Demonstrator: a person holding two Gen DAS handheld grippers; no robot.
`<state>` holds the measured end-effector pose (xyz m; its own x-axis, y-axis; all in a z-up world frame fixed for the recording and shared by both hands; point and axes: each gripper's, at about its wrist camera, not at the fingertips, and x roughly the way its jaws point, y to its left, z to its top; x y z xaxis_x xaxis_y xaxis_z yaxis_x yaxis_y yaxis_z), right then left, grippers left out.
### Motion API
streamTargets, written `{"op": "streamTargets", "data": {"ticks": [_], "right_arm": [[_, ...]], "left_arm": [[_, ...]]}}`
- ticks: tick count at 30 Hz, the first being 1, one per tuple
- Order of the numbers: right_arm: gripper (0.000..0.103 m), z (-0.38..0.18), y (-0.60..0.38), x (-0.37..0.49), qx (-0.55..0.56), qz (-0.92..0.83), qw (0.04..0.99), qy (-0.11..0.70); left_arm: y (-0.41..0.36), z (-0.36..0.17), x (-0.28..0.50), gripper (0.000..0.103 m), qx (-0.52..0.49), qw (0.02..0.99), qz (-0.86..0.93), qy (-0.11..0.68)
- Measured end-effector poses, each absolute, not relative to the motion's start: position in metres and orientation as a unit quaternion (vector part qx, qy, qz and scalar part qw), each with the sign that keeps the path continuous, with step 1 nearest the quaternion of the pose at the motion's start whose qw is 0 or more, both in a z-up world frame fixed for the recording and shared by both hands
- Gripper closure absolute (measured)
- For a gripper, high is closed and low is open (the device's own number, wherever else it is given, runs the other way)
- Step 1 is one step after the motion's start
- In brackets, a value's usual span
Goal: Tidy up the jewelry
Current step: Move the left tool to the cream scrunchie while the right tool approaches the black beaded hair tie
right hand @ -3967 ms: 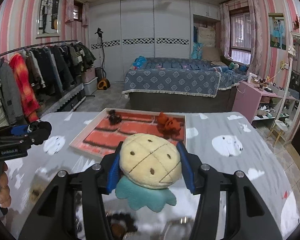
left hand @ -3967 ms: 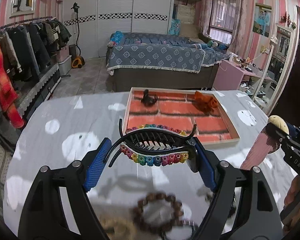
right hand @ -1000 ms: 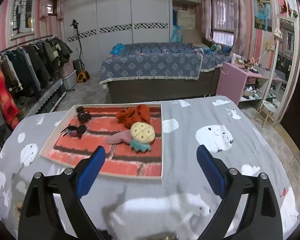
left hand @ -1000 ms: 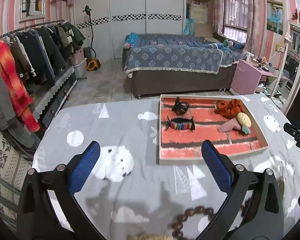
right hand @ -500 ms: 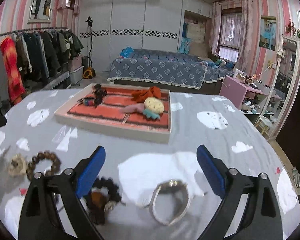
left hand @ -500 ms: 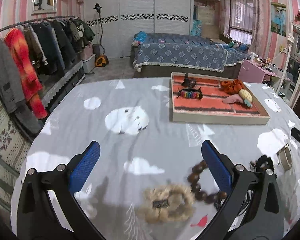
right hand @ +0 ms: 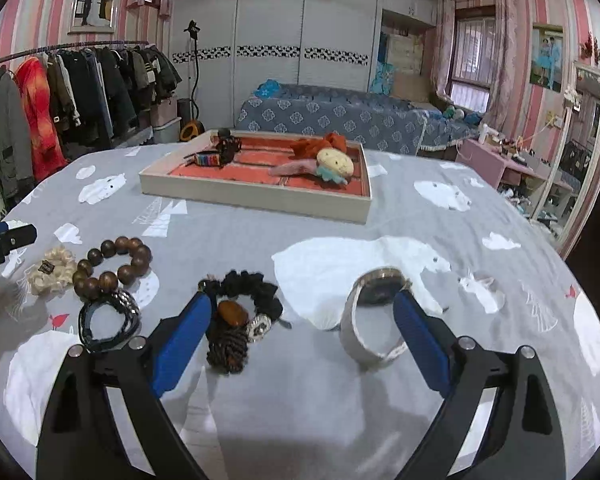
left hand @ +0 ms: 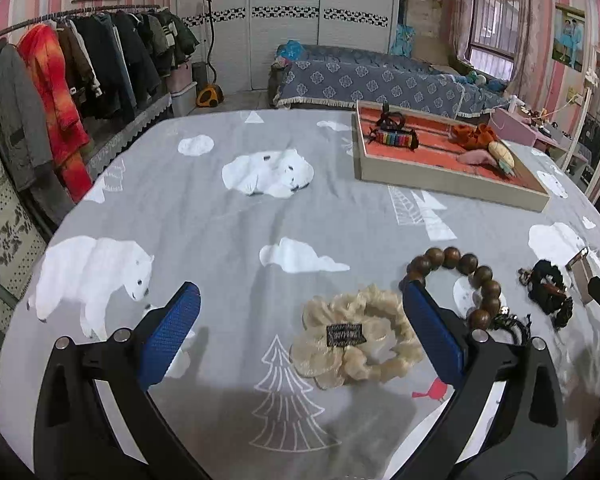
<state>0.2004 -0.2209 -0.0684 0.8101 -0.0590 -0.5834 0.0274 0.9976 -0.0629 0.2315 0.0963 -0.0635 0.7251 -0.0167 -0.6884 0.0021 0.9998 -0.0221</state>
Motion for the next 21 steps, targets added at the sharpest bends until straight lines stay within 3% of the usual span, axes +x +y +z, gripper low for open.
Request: {"op": "streamTargets", "data": {"ticks": [21], "right_arm": [[0.014, -0.081, -0.201, 0.207, -0.063, -0.006, 0.939, 0.338]], "left_arm": [[0.092, -0.086, 0.238, 0.005, 0.012, 0.922, -0.011, 0.387]]}}
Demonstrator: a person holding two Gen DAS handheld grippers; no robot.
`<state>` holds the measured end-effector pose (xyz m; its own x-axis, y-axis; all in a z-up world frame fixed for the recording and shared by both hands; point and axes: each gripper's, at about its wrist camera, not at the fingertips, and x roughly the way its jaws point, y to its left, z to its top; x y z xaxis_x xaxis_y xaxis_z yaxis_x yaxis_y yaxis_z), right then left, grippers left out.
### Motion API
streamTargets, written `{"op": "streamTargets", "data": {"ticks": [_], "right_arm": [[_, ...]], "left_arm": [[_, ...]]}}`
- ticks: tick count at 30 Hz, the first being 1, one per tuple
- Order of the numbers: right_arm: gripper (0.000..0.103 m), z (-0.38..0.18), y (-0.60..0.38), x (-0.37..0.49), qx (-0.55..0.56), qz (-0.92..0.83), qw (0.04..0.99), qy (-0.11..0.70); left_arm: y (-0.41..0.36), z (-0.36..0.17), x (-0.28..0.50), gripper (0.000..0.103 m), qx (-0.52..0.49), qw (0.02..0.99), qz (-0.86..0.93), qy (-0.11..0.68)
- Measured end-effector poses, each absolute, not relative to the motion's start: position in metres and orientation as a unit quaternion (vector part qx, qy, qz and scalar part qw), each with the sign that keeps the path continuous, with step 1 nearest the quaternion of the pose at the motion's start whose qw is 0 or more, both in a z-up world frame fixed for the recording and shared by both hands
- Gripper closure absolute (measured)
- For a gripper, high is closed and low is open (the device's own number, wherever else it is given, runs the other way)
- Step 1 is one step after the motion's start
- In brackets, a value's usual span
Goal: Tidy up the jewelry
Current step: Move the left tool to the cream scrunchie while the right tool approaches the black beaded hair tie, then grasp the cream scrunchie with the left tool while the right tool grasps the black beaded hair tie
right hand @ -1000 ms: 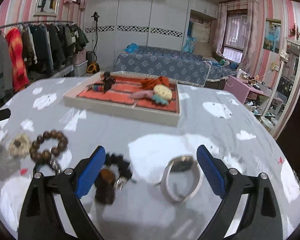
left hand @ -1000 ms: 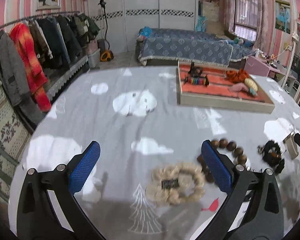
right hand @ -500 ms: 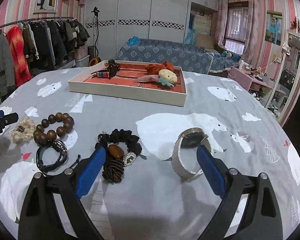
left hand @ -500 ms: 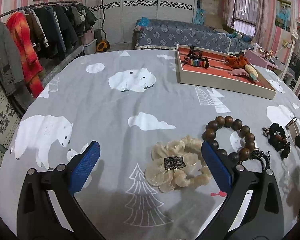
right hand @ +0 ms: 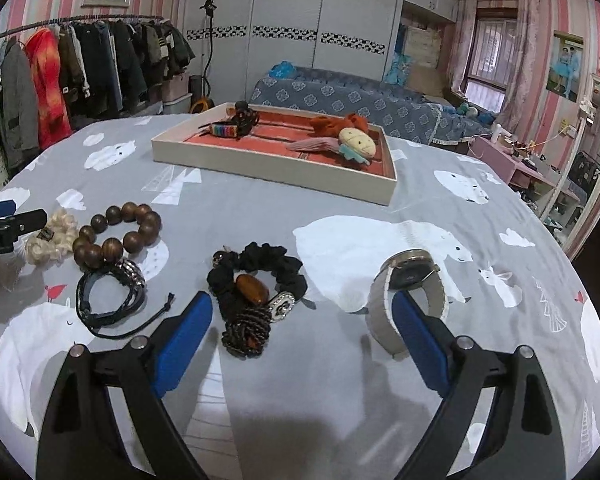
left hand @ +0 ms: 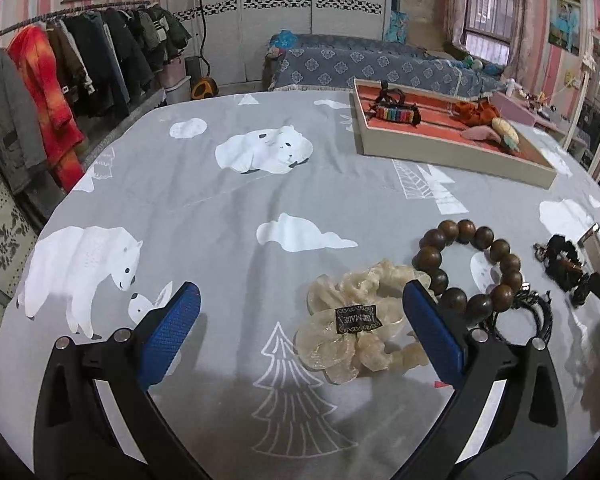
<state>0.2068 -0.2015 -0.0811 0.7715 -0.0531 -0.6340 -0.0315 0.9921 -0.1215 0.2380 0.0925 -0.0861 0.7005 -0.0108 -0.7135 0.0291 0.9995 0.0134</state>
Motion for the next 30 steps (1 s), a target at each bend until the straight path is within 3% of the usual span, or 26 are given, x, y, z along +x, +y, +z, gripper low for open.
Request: {"op": "streamTargets", "data": {"ticks": [2, 6, 18, 21, 25, 30], "right_arm": [[0.023, -0.083, -0.200, 0.209, -0.065, -0.002, 0.936, 0.346], [0.029, -0.088, -0.198, 0.215, -0.068, -0.001, 0.929, 0.363], [0.055, -0.098, -0.193, 0.221, -0.074, 0.016, 0.918, 0.390], [0.061, -0.098, -0.192, 0.221, -0.073, 0.020, 0.917, 0.391], [0.081, -0.098, -0.191, 0.221, -0.072, 0.029, 0.917, 0.391], [0.085, -0.098, -0.189, 0.220, -0.071, 0.037, 0.917, 0.391]], "left_arm": [[0.091, -0.088, 0.239, 0.005, 0.016, 0.921, -0.012, 0.389], [0.090, -0.089, 0.239, 0.008, 0.022, 0.921, -0.010, 0.389], [0.083, -0.097, 0.242, 0.039, 0.035, 0.911, -0.026, 0.409], [0.083, -0.098, 0.243, 0.042, 0.035, 0.910, -0.028, 0.411], [0.080, -0.098, 0.242, 0.052, 0.035, 0.910, -0.035, 0.412], [0.078, -0.098, 0.242, 0.067, 0.033, 0.910, -0.047, 0.411]]}}
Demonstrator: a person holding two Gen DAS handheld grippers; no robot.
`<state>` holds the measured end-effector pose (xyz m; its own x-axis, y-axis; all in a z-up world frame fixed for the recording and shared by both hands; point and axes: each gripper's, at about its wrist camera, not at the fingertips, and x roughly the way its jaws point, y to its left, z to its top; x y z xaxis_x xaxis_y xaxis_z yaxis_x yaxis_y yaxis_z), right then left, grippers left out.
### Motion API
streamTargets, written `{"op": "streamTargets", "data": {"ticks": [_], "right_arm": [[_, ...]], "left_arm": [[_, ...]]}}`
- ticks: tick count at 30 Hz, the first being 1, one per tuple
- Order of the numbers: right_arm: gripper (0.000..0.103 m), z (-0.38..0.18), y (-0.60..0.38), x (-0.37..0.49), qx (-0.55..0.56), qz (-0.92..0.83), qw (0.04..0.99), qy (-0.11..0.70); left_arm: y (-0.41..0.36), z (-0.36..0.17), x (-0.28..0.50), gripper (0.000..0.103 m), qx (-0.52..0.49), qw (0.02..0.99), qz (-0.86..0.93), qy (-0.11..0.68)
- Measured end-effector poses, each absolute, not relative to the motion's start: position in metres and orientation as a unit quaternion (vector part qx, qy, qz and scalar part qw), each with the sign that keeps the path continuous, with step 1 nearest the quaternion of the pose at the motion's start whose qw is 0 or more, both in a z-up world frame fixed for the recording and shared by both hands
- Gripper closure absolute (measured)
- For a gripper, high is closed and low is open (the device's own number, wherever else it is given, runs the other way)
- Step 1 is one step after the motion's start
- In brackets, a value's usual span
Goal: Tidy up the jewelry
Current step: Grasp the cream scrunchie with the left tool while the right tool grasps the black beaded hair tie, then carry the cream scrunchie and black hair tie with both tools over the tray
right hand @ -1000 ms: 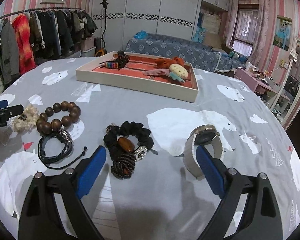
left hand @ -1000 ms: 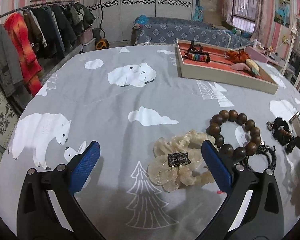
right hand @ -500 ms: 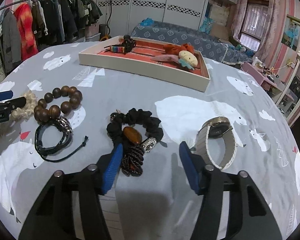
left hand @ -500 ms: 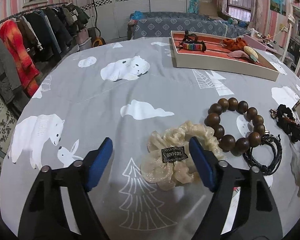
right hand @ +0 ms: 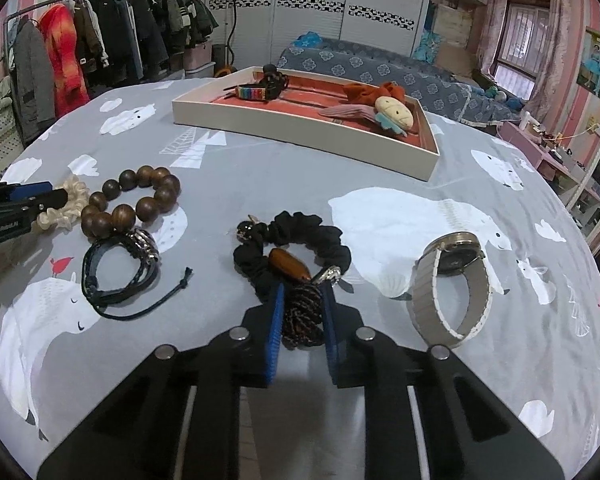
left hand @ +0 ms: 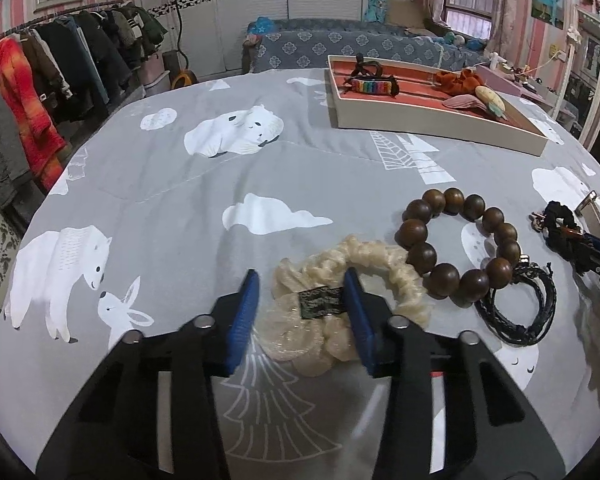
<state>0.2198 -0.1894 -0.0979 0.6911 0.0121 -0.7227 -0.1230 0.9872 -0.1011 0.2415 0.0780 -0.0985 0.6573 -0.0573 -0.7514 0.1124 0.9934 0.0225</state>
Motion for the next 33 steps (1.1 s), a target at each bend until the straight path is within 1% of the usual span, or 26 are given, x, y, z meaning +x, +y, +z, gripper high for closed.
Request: {"op": "streamTargets", "data": {"ticks": [2, 4, 7, 20, 25, 33], "right_arm": [[0.086, -0.097, -0.190, 0.219, -0.069, 0.039, 0.918, 0.388], [0.087, -0.094, -0.191, 0.217, -0.064, 0.043, 0.922, 0.380], [0.087, -0.092, -0.194, 0.218, -0.052, 0.051, 0.922, 0.379], [0.087, -0.062, -0.206, 0.233, -0.029, 0.066, 0.937, 0.343], [0.087, -0.031, -0.217, 0.246, -0.022, 0.069, 0.946, 0.317], [0.087, 0.012, -0.241, 0.284, -0.012, 0.059, 0.954, 0.293]], "left_arm": [[0.077, -0.098, 0.241, 0.069, 0.035, 0.910, -0.048, 0.410], [0.076, -0.099, 0.242, 0.073, 0.033, 0.910, -0.052, 0.411], [0.076, -0.098, 0.241, 0.075, 0.032, 0.910, -0.054, 0.409], [0.074, -0.082, 0.243, 0.076, 0.022, 0.918, -0.057, 0.392], [0.072, -0.062, 0.248, 0.076, 0.021, 0.924, -0.055, 0.378], [0.062, -0.012, 0.274, 0.076, 0.011, 0.937, -0.064, 0.342]]}}
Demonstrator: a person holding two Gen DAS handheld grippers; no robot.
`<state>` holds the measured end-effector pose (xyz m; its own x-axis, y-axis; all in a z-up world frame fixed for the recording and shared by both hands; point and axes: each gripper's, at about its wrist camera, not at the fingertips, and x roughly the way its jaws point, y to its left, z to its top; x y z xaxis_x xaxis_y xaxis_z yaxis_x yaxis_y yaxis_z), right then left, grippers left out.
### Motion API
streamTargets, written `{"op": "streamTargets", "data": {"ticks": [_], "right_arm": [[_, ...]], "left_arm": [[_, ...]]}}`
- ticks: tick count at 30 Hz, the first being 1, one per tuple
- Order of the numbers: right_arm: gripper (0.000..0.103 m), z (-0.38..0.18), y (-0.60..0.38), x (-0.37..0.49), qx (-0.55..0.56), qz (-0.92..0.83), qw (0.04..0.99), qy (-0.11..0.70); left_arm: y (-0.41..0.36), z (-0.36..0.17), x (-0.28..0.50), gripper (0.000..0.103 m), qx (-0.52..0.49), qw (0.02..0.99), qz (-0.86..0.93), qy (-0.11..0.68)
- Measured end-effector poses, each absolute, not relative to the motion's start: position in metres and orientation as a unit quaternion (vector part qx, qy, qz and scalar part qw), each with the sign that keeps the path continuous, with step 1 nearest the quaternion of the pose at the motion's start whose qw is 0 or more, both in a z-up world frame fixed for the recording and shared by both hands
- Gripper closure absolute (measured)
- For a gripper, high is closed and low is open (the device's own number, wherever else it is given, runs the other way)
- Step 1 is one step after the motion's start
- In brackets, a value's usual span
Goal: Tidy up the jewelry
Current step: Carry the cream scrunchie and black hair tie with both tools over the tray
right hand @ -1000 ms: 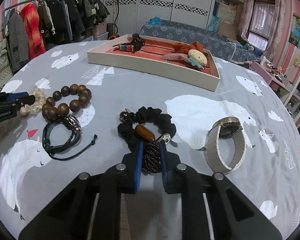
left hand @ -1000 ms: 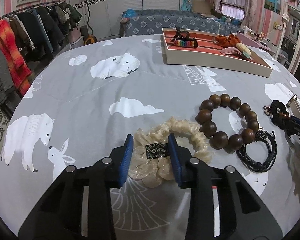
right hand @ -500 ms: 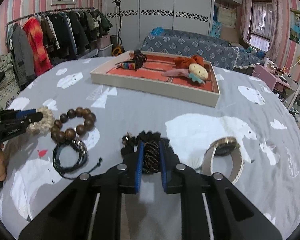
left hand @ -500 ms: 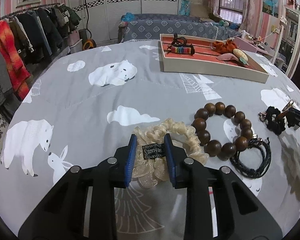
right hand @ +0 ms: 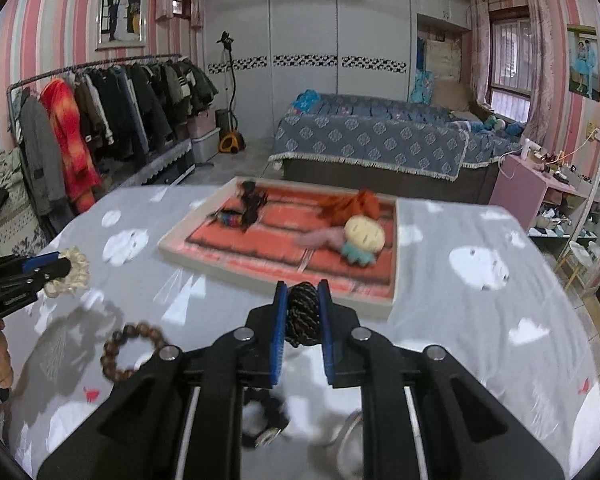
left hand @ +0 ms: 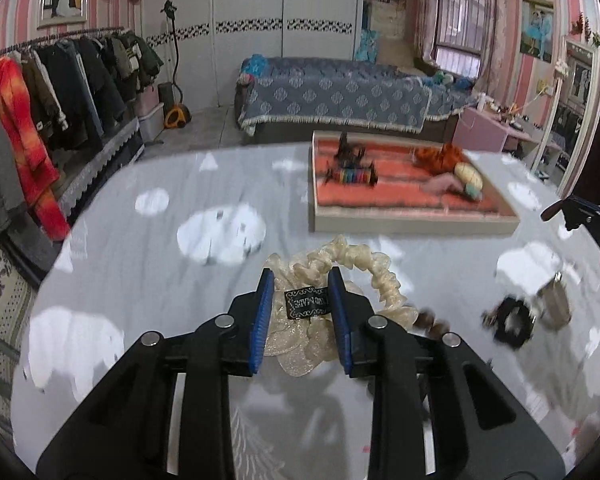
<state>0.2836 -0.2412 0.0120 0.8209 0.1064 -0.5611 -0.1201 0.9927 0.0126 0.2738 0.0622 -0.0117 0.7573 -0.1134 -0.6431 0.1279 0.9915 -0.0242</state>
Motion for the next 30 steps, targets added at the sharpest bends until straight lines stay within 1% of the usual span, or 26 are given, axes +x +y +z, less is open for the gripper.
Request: {"op": "streamTargets", "data": {"ticks": [6, 12, 20, 24, 28, 30], "right_arm": [[0.087, 0.023, -0.252, 0.320, 0.005, 0.053, 0.956, 0.288], [0.087, 0.015, -0.247, 0.361, 0.009, 0.044, 0.956, 0.289], [0.087, 0.002, -0.235, 0.415, 0.005, 0.023, 0.954, 0.298], [0.087, -0.008, -0.238, 0.435, 0.012, 0.009, 0.952, 0.305], [0.087, -0.026, -0.239, 0.446, 0.010, -0.006, 0.946, 0.325], [0.087, -0.037, -0.241, 0.453, 0.009, -0.014, 0.940, 0.341]], "left_arm": [[0.038, 0.015, 0.307, 0.076, 0.014, 0.945, -0.078, 0.317], [0.008, 0.021, 0.349, 0.076, 0.024, 0.946, -0.095, 0.308], [-0.025, 0.005, 0.415, 0.076, 0.027, 0.941, -0.106, 0.321], [-0.035, -0.005, 0.434, 0.076, 0.021, 0.938, -0.114, 0.327], [-0.042, -0.026, 0.452, 0.082, 0.030, 0.931, -0.116, 0.344], [-0.042, -0.036, 0.456, 0.082, 0.027, 0.928, -0.116, 0.354]]}}
